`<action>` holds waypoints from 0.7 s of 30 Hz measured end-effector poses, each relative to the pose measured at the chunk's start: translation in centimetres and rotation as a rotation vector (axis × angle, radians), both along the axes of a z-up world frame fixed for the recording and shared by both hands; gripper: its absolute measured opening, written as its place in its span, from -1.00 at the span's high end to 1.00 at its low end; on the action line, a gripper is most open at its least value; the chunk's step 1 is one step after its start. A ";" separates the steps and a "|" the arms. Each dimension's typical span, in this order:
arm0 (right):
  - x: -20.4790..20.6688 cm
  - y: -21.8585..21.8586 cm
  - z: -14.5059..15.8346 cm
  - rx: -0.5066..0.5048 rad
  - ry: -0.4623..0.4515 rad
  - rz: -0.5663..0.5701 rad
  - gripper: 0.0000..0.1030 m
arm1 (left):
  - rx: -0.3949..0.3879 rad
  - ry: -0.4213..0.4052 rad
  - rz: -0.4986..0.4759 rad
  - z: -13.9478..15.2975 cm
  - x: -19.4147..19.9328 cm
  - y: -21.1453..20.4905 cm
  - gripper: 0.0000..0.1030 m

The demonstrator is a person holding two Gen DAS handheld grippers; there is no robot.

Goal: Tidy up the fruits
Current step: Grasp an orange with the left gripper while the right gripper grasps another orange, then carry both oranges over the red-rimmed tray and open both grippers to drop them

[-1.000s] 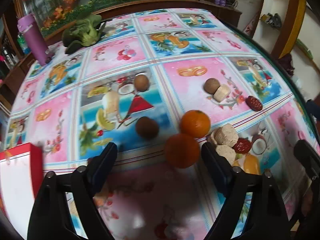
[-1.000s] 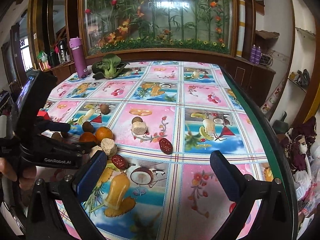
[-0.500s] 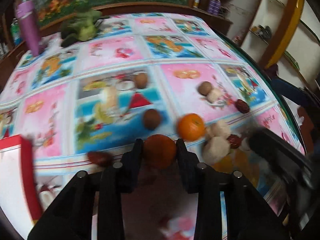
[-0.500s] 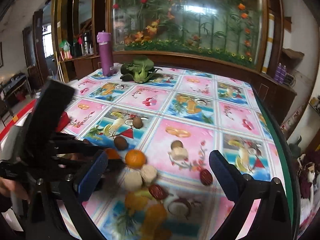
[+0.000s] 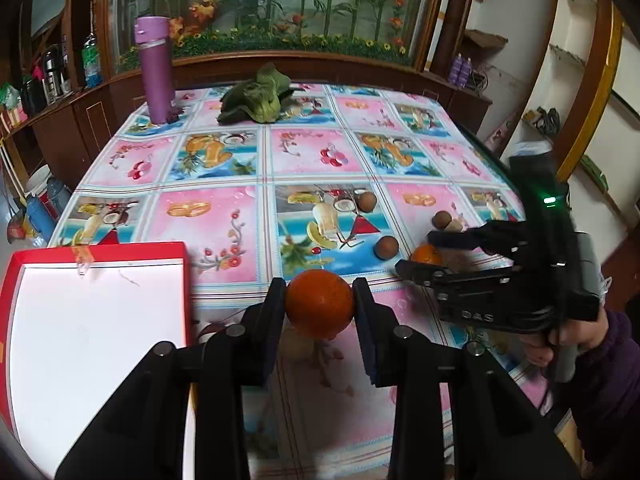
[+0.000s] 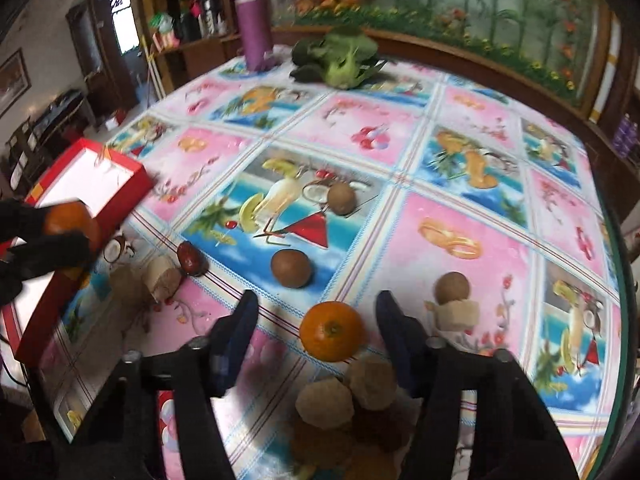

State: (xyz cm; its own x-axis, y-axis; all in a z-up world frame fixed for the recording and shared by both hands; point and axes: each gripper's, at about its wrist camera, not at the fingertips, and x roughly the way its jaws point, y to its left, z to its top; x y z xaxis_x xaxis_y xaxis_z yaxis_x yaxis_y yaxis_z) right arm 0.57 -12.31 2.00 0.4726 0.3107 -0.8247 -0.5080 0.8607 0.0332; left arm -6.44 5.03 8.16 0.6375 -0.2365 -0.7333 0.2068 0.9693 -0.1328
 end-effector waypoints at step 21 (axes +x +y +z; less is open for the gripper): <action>0.2 -1.2 0.9 0.083 0.088 -0.060 0.42 | -0.086 -0.021 0.030 1.2 -2.9 2.6 0.31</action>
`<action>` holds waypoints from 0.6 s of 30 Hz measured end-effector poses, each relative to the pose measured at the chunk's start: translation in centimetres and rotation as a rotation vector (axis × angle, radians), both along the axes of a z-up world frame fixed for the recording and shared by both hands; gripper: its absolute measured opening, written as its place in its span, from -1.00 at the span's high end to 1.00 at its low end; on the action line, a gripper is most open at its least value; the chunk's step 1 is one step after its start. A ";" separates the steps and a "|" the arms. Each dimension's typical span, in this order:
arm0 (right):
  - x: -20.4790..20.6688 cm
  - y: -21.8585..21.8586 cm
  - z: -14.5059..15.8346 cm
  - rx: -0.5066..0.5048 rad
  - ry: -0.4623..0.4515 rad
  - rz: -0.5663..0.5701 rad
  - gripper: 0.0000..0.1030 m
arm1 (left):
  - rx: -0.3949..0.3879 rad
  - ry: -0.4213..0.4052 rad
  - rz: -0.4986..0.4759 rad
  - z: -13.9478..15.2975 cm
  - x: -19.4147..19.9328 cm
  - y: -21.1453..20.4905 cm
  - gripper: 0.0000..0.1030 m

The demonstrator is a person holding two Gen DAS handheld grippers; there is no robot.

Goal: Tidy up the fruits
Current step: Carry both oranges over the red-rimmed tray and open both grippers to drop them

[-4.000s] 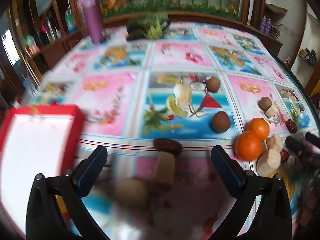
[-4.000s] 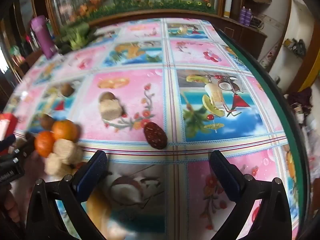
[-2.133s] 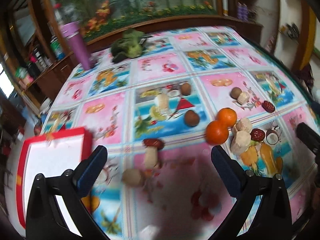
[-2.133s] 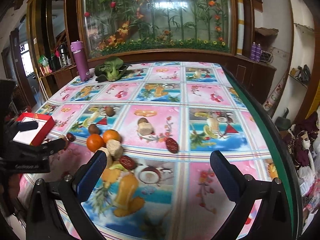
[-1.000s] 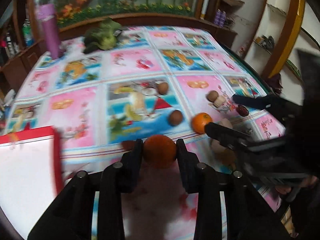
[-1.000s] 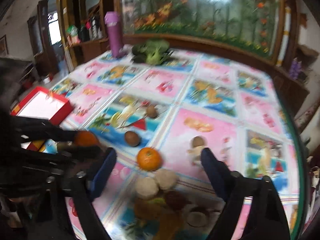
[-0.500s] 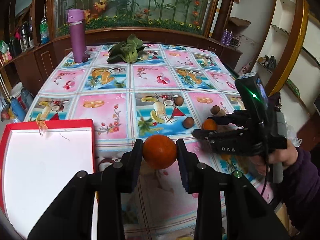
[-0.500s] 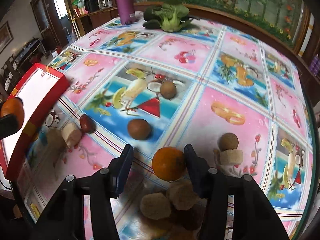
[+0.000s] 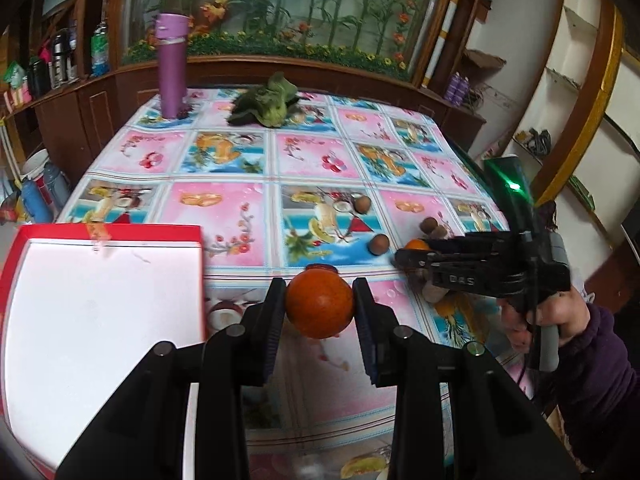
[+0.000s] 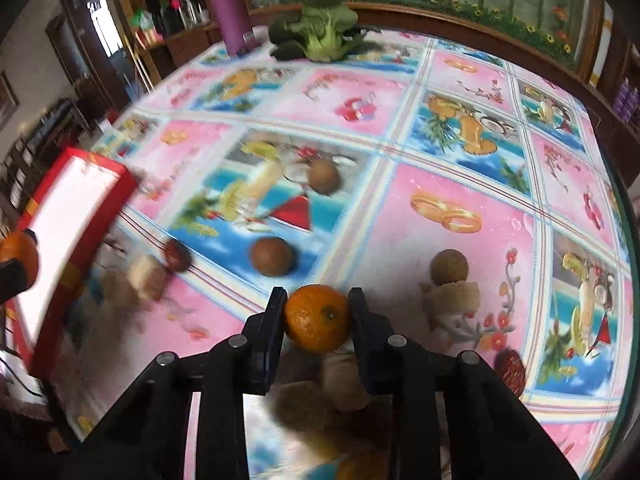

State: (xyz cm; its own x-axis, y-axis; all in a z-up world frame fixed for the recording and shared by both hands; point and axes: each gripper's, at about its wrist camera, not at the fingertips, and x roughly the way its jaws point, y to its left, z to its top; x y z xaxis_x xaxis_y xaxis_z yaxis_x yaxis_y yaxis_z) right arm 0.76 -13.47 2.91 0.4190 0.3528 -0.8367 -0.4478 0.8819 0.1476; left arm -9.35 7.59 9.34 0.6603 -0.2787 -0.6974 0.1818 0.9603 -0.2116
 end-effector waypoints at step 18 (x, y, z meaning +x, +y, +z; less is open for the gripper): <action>-6.0 21.1 3.0 0.280 0.072 0.337 0.42 | 0.081 0.034 0.322 -1.8 -7.2 14.9 0.31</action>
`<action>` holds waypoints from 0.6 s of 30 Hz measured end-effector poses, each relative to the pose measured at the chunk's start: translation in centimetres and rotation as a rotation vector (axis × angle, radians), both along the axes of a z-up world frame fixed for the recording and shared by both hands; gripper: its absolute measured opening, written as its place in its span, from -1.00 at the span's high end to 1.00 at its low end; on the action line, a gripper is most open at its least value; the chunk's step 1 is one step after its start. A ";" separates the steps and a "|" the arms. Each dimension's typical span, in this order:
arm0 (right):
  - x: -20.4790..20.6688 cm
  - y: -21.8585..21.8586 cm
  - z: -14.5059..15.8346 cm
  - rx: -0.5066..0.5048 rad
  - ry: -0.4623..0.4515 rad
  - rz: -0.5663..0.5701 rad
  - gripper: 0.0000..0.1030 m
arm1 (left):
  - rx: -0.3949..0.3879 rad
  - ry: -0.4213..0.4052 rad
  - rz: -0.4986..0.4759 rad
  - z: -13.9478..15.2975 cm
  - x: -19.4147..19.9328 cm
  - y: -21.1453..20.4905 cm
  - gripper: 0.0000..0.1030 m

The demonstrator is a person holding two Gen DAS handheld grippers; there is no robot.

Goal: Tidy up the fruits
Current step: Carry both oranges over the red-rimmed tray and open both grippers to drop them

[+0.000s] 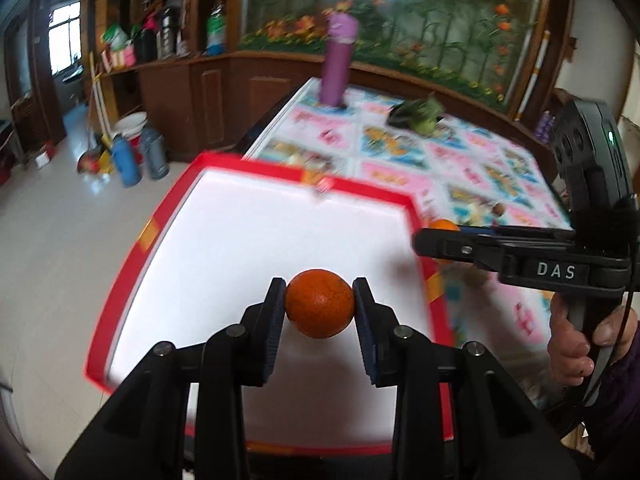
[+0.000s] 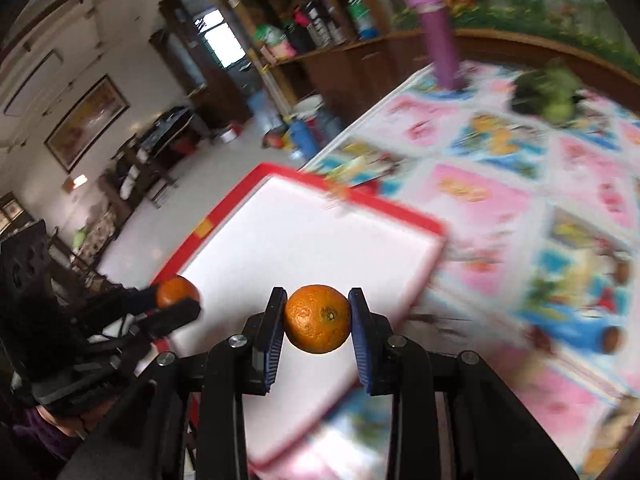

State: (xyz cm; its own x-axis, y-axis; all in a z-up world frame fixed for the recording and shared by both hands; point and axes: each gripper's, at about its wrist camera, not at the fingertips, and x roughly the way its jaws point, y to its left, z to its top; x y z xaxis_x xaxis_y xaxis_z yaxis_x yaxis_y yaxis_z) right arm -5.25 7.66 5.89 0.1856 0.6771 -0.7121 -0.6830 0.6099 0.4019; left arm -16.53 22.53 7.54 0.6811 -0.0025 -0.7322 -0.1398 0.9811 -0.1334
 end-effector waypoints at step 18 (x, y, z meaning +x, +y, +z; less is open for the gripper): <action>-3.4 4.8 -3.0 -0.177 -0.038 0.039 0.32 | 0.025 0.116 0.112 -4.2 0.0 3.5 0.13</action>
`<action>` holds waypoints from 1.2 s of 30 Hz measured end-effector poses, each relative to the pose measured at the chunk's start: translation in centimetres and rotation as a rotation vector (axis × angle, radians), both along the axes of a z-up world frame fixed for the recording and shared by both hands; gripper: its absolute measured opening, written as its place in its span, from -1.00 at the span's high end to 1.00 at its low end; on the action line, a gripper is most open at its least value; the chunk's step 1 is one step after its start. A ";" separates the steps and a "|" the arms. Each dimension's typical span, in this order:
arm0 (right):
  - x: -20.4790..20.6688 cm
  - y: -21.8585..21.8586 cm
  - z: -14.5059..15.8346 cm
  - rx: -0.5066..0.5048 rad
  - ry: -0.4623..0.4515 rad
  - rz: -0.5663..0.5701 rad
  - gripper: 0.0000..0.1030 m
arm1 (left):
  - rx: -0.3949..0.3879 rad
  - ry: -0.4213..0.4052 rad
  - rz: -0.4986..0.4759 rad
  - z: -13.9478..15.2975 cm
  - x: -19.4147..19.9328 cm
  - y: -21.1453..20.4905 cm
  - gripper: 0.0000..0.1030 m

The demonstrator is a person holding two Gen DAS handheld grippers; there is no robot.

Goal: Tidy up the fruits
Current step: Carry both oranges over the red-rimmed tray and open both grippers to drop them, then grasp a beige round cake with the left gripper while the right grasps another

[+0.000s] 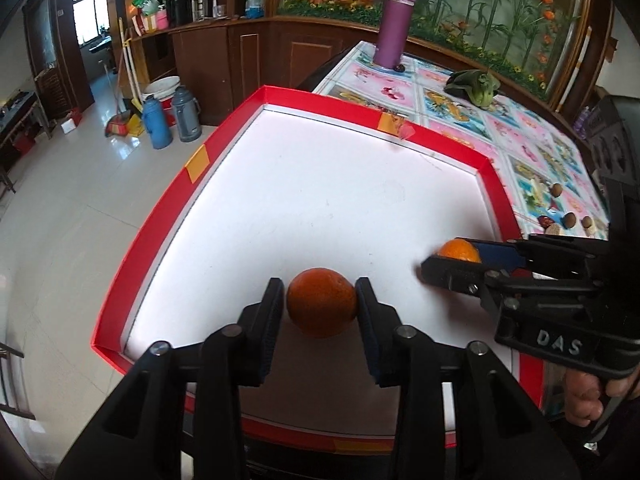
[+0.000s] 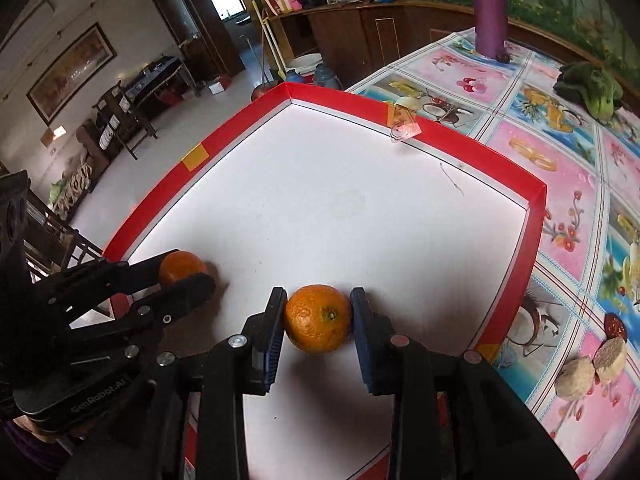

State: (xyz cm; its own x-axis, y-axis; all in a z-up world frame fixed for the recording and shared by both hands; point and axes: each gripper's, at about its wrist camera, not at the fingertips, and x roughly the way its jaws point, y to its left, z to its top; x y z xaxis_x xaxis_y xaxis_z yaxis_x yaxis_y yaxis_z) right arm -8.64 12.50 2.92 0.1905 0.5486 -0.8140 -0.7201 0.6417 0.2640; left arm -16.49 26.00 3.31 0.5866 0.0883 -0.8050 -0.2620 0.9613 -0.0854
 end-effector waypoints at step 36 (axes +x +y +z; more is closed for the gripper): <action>-0.1 -31.0 1.4 0.151 -0.034 -0.493 -0.20 | 0.121 -0.009 -0.389 3.2 4.2 -21.6 -0.65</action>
